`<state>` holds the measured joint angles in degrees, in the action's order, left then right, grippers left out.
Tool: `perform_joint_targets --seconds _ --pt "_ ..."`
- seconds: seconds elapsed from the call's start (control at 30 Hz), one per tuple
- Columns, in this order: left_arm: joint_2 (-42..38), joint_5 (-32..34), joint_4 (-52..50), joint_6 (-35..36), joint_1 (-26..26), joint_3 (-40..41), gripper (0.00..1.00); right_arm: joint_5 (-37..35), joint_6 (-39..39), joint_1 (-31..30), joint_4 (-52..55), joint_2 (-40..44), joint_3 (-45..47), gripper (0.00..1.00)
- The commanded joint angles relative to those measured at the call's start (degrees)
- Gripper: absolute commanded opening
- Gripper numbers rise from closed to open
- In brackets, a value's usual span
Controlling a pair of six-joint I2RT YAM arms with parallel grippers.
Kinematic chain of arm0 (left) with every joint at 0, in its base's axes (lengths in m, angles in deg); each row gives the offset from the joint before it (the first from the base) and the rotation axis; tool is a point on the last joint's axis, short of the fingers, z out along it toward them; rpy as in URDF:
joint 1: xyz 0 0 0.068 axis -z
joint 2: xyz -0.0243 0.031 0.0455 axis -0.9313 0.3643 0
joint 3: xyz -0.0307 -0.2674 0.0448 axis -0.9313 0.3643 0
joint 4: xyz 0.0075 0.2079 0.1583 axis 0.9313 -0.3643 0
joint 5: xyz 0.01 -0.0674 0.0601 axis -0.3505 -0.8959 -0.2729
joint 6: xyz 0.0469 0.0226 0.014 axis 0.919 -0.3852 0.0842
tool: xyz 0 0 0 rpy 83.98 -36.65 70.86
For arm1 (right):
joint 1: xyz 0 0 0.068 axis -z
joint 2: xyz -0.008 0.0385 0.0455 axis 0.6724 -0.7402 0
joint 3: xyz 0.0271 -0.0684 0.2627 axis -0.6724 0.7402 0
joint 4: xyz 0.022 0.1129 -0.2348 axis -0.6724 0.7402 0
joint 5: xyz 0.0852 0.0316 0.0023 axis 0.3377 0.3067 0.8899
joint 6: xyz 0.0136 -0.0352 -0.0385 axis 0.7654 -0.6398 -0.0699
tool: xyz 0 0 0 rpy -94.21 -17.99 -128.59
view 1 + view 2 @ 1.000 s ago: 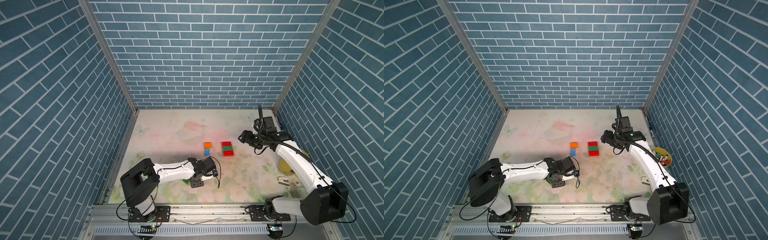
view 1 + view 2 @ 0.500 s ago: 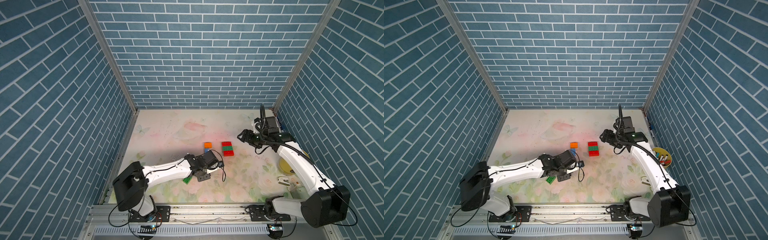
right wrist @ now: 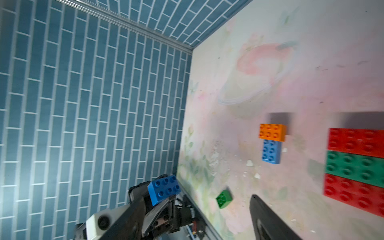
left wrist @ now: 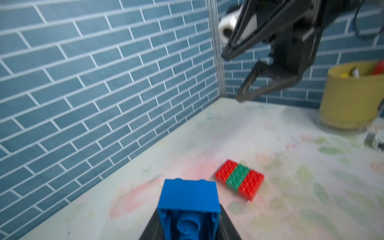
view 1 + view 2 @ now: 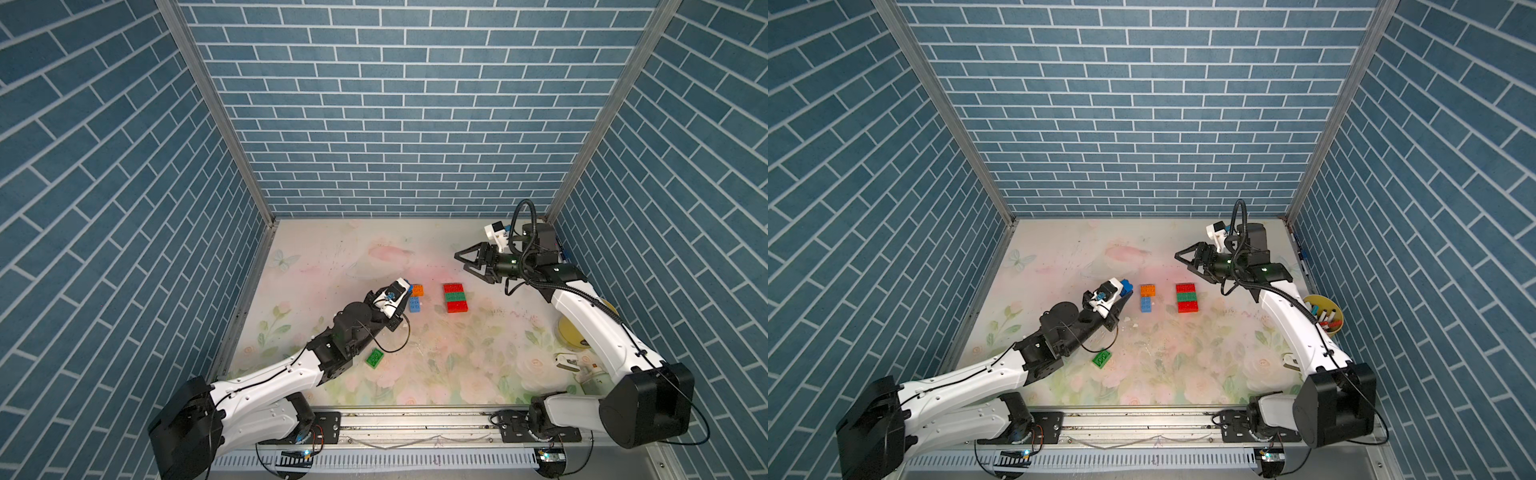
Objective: Assemble a rectangle with lego
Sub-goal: Pick up the lego brick from the center of the board.
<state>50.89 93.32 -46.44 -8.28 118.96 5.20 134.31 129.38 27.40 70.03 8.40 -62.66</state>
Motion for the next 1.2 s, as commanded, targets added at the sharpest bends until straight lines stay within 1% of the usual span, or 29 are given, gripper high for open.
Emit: perform_joint_targets --seconds 0.0,0.13,0.27,0.37,0.53,0.7,0.9,1.17 --pt "-0.8 -3.3 11.2 -0.8 -0.9 -0.9 0.00 8.8 9.8 -1.4 -9.0 -1.7 -2.6 0.84" --pt "-0.4 -8.4 14.2 -0.6 -1.5 -2.9 0.00 9.6 12.3 -5.0 -9.6 -2.8 -6.1 0.89" --pt "1.1 -13.7 15.9 -0.4 -1.7 -5.7 0.00 9.7 18.2 -9.2 -15.2 -4.2 -9.2 0.92" --pt "2.4 -16.1 17.6 -0.4 -2.0 -7.1 0.00 9.3 20.1 -12.3 -16.2 -5.5 -11.5 0.92" --pt "3.7 -19.0 20.1 -1.6 -2.8 -8.4 0.00 8.1 21.8 -14.5 -17.3 -5.7 -12.1 0.91" --pt "4.6 -22.8 20.5 -3.1 -4.1 -9.8 0.00 8.4 22.8 -16.7 -17.6 -5.3 -12.3 0.88" --pt "5.1 -26.7 19.9 -4.6 -6.1 -10.4 0.00 8.6 22.8 -17.2 -16.4 -4.2 -12.2 0.81" --pt "6.9 -28.9 19.9 -6.0 -7.7 -11.3 0.01 8.8 22.7 -17.7 -16.2 -3.6 -12.1 0.71"
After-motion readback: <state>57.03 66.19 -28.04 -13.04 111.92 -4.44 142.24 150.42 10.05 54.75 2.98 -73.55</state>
